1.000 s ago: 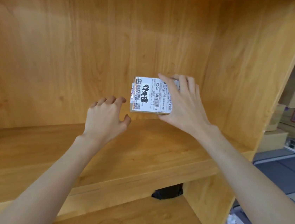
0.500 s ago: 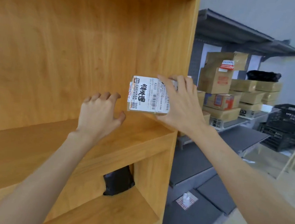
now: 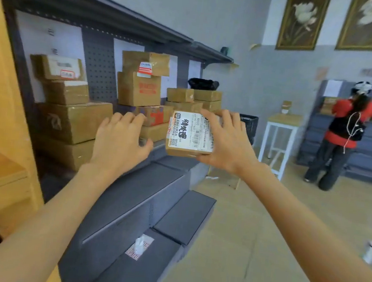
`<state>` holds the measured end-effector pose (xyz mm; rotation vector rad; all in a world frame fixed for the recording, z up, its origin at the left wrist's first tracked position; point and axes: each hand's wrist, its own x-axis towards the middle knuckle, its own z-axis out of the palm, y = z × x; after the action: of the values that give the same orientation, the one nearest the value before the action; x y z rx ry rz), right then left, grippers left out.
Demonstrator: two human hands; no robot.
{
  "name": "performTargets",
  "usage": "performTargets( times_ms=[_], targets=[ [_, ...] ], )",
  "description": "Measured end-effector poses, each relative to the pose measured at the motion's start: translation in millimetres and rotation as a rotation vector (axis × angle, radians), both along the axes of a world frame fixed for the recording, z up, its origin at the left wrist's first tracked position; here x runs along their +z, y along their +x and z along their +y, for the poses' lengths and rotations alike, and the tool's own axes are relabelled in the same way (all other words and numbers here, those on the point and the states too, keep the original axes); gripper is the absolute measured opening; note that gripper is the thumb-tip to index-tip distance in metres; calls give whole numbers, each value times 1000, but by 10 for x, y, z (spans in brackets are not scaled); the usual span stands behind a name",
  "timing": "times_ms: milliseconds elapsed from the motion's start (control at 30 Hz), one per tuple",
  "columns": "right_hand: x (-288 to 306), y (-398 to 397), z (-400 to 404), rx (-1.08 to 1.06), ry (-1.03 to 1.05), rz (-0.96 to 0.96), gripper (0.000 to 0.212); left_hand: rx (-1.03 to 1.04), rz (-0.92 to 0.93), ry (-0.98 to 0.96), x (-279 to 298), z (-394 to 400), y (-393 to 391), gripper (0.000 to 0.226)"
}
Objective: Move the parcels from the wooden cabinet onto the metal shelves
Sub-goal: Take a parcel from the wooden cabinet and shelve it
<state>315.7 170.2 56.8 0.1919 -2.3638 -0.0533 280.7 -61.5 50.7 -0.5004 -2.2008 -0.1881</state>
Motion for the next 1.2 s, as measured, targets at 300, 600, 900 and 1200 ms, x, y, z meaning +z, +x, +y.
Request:
performTargets(
  times_ms=[300,600,900,1200],
  targets=[
    [-100,-671,1363,-127,-57,-93,104,-127,-28,-44,-130,1399,-957,38],
    [-62,-2155,2441,-181,-27,-139,104,-172,-43,-9,-111,2552,-2561,42],
    [76,-3633,3500,-176,-19,-155,102,-165,-52,-17,22,3689,-4088,41],
    [-103,-5261,4823,-73,19,-162,104,-43,-25,-12,-113,4886,-5444,40]
  ],
)
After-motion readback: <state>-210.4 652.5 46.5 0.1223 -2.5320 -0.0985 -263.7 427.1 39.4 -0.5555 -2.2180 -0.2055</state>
